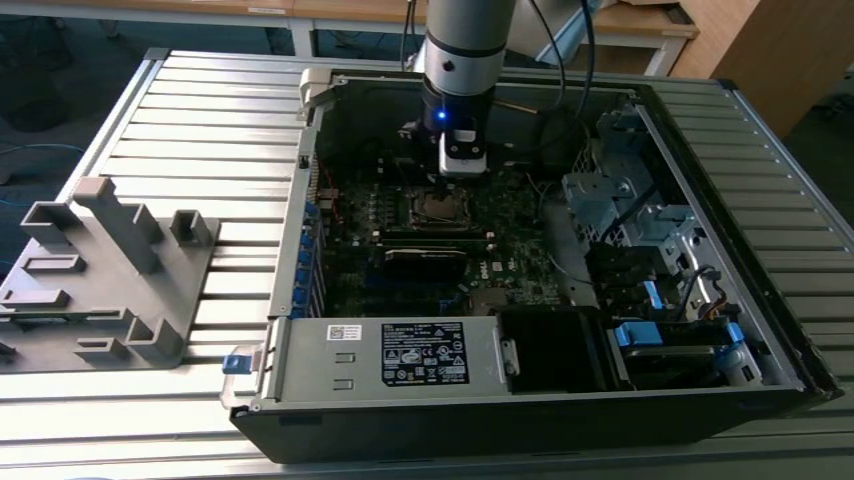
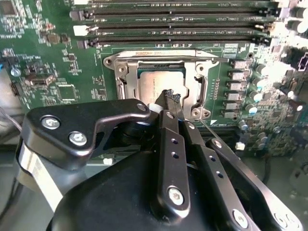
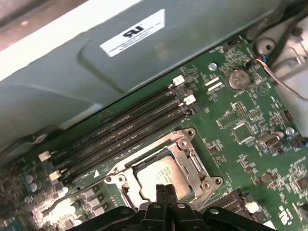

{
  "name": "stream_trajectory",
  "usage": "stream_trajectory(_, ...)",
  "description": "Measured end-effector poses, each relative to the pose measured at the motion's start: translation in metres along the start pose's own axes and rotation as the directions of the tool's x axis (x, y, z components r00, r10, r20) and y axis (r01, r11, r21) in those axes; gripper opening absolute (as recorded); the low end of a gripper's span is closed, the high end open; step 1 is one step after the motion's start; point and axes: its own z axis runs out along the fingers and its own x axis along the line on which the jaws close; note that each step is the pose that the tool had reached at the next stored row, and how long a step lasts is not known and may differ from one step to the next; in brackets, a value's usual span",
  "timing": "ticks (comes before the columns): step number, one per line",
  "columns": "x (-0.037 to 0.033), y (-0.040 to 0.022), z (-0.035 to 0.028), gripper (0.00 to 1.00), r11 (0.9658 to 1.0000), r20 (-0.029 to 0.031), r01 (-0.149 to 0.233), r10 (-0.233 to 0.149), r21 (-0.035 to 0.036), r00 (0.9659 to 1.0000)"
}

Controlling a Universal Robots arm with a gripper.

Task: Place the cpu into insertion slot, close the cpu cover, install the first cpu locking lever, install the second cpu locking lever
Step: 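Close the cpu cover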

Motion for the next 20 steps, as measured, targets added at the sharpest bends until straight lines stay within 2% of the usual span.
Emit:
stream_trajectory(3,0.0,0.0,0.0001,0.11,0.9997,-0.0006,0.026,-0.026,0.0,0.9997)
stream_trajectory(11,0.0,0.0,0.0001,0.11,0.9993,-0.0009,0.036,-0.036,0.0001,0.9993)
stream_trajectory(17,0.0,0.0,0.0001,0.11,0.9949,-0.0023,0.1,-0.1,0.0003,0.9949)
stream_trajectory(20,0.0,0.0,0.0001,0.11,0.9948,-0.0024,0.101,-0.101,0.0003,0.9948)
